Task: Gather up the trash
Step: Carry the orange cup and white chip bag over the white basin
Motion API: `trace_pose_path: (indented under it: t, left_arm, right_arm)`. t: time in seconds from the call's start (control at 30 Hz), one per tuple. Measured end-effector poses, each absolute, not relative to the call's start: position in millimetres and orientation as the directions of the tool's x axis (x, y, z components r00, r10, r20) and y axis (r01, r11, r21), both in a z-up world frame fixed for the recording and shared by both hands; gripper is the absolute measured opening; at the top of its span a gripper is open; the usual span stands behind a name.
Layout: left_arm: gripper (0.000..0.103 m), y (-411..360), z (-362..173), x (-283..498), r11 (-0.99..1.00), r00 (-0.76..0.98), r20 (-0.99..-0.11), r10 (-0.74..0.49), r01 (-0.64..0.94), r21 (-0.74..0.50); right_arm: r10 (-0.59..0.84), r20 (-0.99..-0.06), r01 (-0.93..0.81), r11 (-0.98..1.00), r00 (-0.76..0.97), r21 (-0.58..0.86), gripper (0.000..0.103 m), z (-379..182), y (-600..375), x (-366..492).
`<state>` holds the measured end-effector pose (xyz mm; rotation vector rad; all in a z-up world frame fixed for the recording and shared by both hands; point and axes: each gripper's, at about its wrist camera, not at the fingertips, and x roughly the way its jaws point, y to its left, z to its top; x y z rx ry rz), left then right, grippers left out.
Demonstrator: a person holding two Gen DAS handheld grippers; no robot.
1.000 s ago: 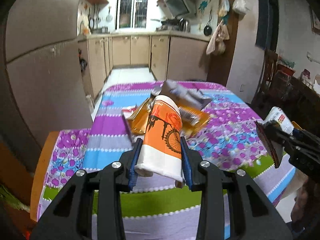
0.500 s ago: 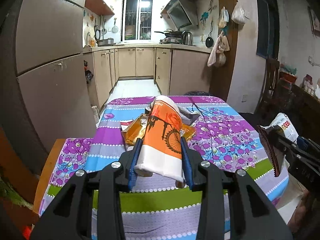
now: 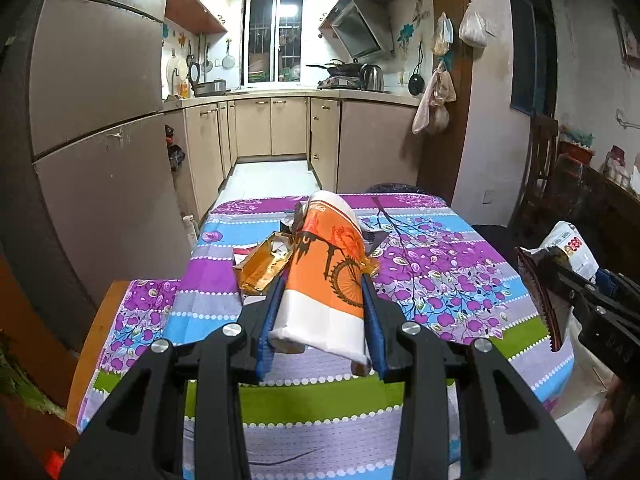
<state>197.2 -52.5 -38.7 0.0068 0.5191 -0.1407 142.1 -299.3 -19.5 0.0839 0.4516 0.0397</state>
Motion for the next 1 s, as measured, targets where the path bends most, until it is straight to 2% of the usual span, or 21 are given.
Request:
trace_pose_path:
  t: [0.2,0.43,0.8,1.0]
  left_arm:
    - [0.036,-68.4,-35.4,196.6,0.988,0.862,-0.487,-0.143,0.151,-0.023]
    - [0.036,-108.1,-26.2,192.9,0.973,0.858,-0.468,-0.211,0.23,-0.018]
    - [0.036,-213.7,-18.2,184.9,0.902,0.805,-0.449,-0.389,0.431,-0.009]
    - [0.036,-294.9,-19.6,180.5,0.822,0.718,-0.483,-0.501,0.569,-0.007]
  right_arm:
    - [0.039,-0.415,-0.002,0.996,0.909,0.09,0.052,-14.1,-308.6,135.5]
    - [-0.031,-0.397,0.068,0.994,0.917,0.08,0.052,-2.1,-341.0,118.4]
    - [-0.255,-0.363,0.3,0.951,0.896,0.074,0.052,14.7,-453.3,60.4]
    - [-0.374,-0.421,0.444,0.893,0.827,0.079,0.053,12.4,-535.1,27.1]
